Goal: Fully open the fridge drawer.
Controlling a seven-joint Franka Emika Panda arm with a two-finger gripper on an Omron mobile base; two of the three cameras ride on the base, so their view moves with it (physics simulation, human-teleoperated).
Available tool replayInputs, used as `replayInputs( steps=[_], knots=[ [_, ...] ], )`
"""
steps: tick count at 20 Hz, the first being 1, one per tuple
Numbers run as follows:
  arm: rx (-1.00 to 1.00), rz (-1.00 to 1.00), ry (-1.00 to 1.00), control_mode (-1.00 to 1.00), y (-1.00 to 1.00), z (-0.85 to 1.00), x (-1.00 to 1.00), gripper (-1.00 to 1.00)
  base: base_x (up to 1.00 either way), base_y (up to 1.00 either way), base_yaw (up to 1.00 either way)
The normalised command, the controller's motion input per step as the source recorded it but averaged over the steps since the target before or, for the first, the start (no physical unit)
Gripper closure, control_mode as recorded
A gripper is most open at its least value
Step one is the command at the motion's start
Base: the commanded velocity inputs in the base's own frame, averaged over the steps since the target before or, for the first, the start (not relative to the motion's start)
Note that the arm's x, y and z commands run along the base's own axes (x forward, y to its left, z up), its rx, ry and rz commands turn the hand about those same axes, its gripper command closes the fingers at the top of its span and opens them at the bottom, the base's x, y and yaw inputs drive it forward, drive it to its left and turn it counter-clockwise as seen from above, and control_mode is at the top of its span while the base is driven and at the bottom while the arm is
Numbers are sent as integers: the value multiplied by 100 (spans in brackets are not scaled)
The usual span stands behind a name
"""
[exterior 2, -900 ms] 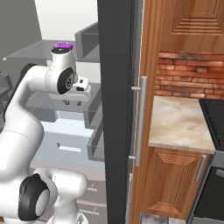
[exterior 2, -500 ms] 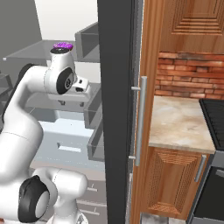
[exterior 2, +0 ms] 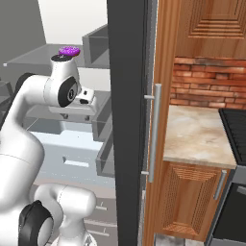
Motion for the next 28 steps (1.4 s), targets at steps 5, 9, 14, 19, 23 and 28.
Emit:
replayInputs(
  steps=[5, 9, 14, 19, 23, 28],
  knots=[
    [0, 0, 0, -100, 0, -14, -8, -100, 0, 0, 0],
    [0, 0, 0, -100, 0, -14, -8, -100, 0, 0, 0],
    [0, 0, 0, -100, 0, -15, -3, -100, 0, 0, 0],
    [0, 0, 0, -100, 0, -18, -2, -100, 0, 0, 0],
    [0, 0, 0, -100, 3, -21, 0, -100, 0, 0, 0],
    [0, 0, 0, 100, 6, -16, 0, -100, 0, 2, 0]
  ],
)
